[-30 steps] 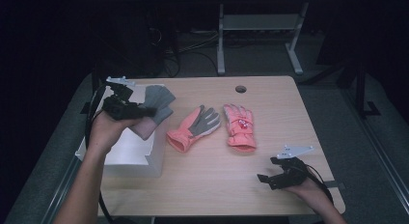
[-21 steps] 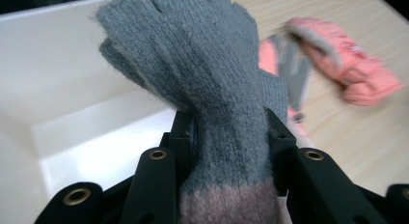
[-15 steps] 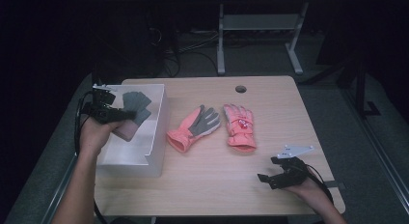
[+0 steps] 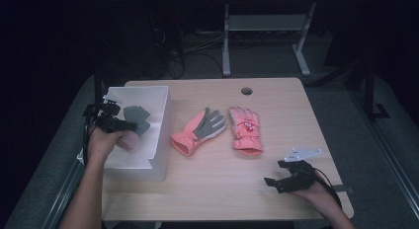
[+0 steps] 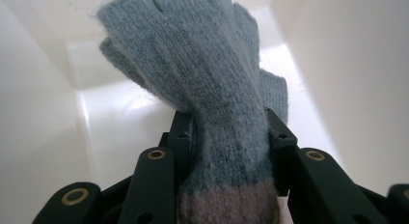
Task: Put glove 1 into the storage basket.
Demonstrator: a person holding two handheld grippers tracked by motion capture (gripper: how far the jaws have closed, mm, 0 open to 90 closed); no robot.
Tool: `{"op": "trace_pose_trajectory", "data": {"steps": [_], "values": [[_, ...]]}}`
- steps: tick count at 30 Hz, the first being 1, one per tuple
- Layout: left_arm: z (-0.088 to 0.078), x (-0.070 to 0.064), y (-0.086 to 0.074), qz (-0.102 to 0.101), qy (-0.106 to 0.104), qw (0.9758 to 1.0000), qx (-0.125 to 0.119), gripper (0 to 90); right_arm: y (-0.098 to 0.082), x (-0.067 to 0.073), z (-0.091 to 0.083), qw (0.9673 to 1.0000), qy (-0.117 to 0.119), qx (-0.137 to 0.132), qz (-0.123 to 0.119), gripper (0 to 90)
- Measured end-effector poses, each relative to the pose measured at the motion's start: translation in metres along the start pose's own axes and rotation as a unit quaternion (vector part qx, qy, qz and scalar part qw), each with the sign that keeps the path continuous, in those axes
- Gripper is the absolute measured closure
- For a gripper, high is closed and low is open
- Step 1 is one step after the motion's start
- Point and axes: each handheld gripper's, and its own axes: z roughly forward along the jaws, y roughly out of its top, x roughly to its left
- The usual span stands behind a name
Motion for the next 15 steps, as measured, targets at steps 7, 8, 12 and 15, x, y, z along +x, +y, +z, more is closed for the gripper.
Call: {"op": "trace_pose_trajectory", "data": {"steps": [7,8,12,15], "values": [[0.018,0.003,-0.006,0.0,0.009,0.9996,0.027,63.4,0.0,0.0,0.0,1.0,0.001,0.001,0.001,13.6],[0.021,0.002,-0.007,0.003,0.013,0.9994,0.033,63.4,0.0,0.0,0.0,1.0,0.0,0.0,0.0,13.6],[0.029,0.003,-0.01,0.003,0.018,0.9988,0.046,62.0,0.0,0.0,-0.001,1.0,0.001,0.002,0.004,13.7],[0.032,0.002,-0.011,0.007,0.025,0.9984,0.049,57.2,0.0,0.0,0.0,1.0,0.001,0.002,0.003,13.6]]}}
